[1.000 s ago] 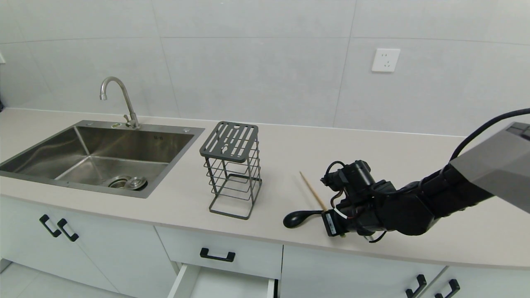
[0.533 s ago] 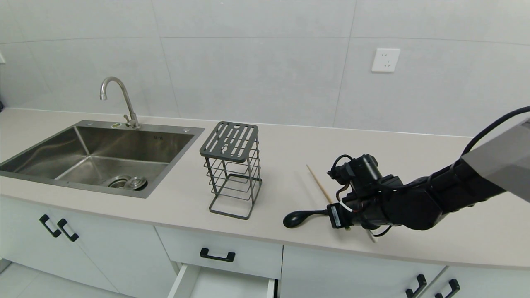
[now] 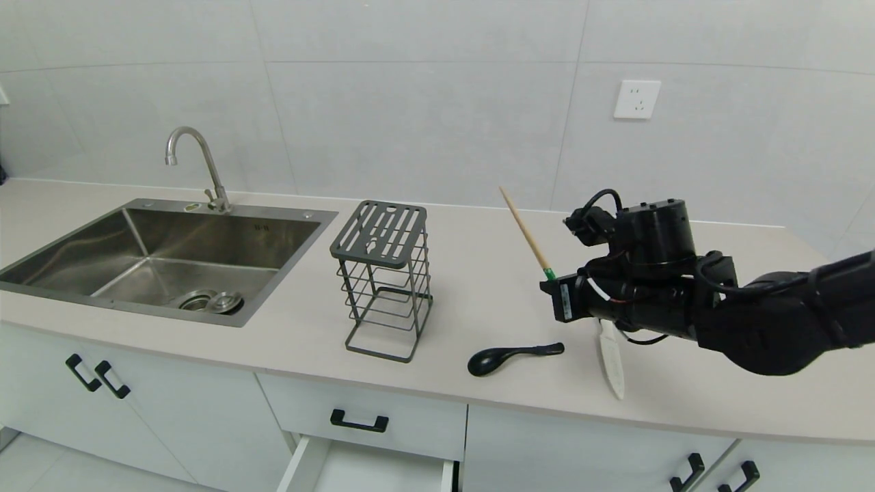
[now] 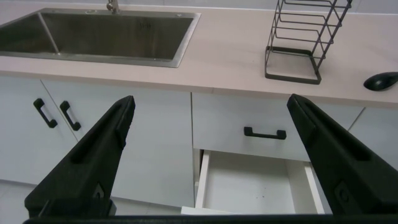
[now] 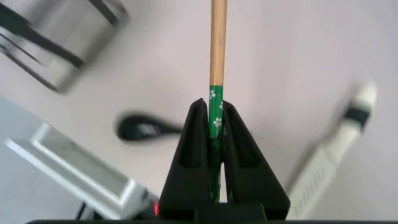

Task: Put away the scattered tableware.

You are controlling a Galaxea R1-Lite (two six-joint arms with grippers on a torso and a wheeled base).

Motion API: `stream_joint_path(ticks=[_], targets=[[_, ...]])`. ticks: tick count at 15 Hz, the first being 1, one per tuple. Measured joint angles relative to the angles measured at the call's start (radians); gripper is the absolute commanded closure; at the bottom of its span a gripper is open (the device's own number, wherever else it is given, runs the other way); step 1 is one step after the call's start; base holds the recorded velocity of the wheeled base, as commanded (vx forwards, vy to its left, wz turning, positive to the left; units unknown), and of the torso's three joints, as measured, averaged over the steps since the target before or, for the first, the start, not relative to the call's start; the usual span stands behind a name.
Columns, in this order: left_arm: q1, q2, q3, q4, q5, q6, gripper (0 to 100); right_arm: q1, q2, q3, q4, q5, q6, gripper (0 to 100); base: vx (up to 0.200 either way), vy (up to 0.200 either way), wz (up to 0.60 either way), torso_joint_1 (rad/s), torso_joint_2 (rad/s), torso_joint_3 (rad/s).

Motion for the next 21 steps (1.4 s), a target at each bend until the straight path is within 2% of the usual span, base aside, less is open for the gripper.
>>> stream_joint_path(ticks=[1,3,7,9,10,13,18,21], targets=[[0.000,0.000,0.000,0.000,0.000,0.000,0,0.005,-0.012,0.036,-0.097,0.028,-0.044,100,0.000,0.000,0.00,0.000,0.00,0.000],[0.000,0.000,0.000,0.000,0.000,0.000,0,0.012,-0.034,0.100,-0.174,0.101,-0.129,100,0.000,0.000,0.00,0.000,0.00,0.000],[0.000,0.000,0.000,0.000,0.000,0.000,0,0.033,-0.100,0.172,-0.187,0.245,-0.222,100,0.000,0.000,0.00,0.000,0.00,0.000],[0.000,0.000,0.000,0.000,0.000,0.000,0,0.063,-0.148,0.213,-0.185,0.393,-0.322,100,0.000,0.000,0.00,0.000,0.00,0.000],[0.000,0.000,0.000,0.000,0.000,0.000,0,0.076,-0.165,0.226,-0.179,0.427,-0.363,100,0.000,0.000,0.00,0.000,0.00,0.000],[0.000,0.000,0.000,0.000,0.000,0.000,0,0.137,-0.193,0.238,-0.128,0.440,-0.393,100,0.000,0.000,0.00,0.000,0.00,0.000],[0.000,0.000,0.000,0.000,0.000,0.000,0,0.283,-0.215,0.192,0.123,0.436,-0.386,100,0.000,0.000,0.00,0.000,0.00,0.000],[0.000,0.000,0.000,0.000,0.000,0.000,0,0.350,-0.190,0.140,0.146,0.433,-0.393,100,0.000,0.000,0.00,0.000,0.00,0.000]])
